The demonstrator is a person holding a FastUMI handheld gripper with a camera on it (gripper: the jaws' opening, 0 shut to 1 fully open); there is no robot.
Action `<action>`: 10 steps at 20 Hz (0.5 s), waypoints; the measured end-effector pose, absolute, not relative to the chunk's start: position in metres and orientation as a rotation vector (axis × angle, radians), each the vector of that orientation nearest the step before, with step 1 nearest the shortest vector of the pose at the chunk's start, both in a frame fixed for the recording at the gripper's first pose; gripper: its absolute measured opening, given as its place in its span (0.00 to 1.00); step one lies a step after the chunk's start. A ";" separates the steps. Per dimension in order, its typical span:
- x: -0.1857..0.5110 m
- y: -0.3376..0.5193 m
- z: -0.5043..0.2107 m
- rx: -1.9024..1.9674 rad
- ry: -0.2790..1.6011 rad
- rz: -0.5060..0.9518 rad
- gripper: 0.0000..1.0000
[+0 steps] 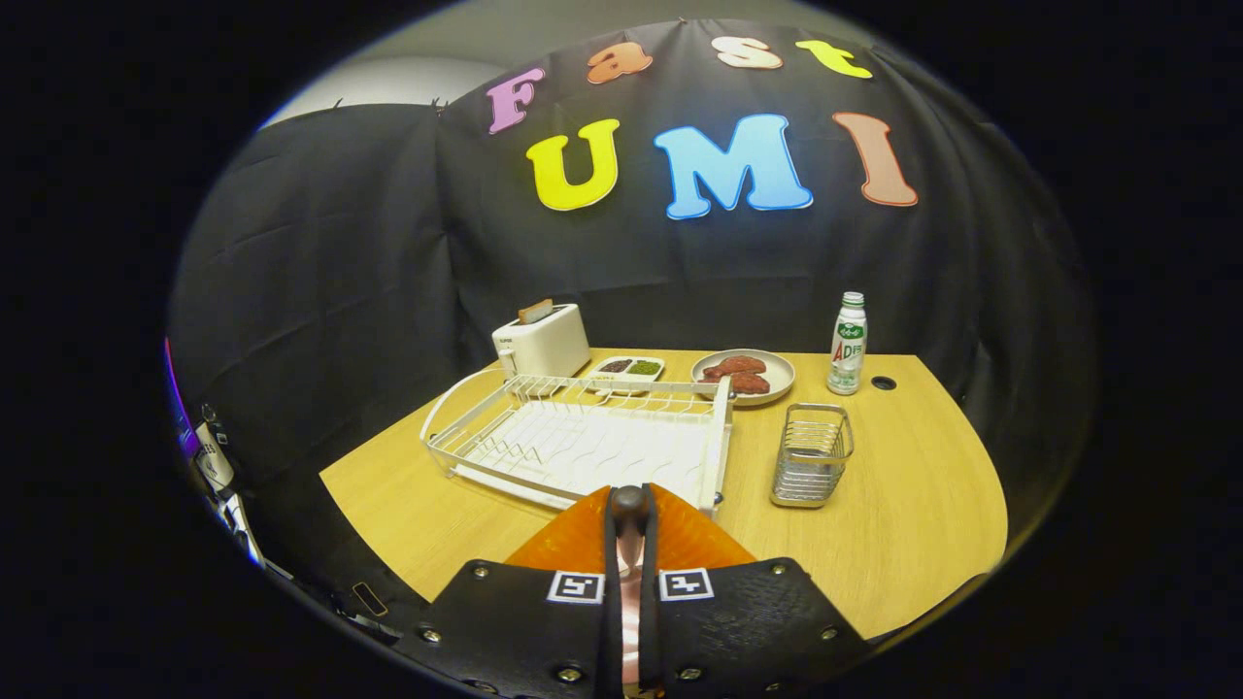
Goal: Take the plate from the dish rack, then take the spoon from the basket and place it into the plate.
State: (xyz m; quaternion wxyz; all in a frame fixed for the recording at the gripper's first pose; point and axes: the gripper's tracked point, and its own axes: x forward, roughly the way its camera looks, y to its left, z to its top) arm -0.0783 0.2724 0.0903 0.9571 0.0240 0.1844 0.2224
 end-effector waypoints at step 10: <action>-0.085 0.309 0.056 0.042 0.410 0.527 0.07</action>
